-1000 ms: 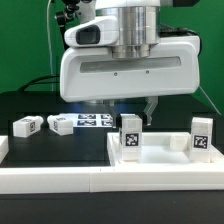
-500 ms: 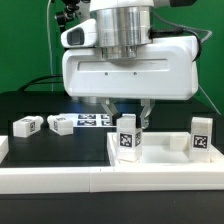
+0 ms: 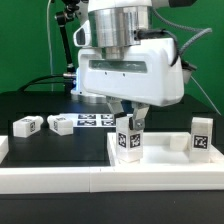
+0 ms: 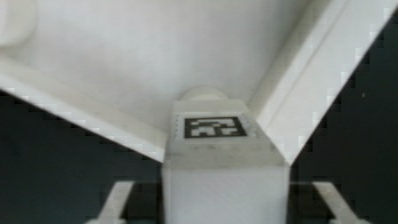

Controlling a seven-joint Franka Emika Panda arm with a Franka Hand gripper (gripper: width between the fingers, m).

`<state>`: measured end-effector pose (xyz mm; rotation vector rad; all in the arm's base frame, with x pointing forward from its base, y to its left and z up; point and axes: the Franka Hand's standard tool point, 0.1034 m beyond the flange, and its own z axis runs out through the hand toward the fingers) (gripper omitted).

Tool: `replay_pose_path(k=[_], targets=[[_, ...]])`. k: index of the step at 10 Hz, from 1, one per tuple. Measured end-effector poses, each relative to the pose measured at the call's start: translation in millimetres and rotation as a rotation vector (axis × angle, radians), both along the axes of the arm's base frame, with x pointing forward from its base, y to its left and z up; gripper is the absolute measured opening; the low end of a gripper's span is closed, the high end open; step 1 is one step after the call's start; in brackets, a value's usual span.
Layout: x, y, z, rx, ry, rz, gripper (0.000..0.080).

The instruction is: Assemble square table

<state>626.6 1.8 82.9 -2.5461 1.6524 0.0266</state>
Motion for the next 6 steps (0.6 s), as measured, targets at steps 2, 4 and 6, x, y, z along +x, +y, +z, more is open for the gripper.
replay_pose_path(k=[2, 4, 6], targets=[[0.0, -0.2, -0.4, 0.010, 0.009, -0.101, 0.0290], [0.0, -0.4, -0.4, 0.014, 0.016, -0.173, 0.0290], [0.0, 0.1, -0.7, 0.017, 0.020, -0.210, 0.0290]])
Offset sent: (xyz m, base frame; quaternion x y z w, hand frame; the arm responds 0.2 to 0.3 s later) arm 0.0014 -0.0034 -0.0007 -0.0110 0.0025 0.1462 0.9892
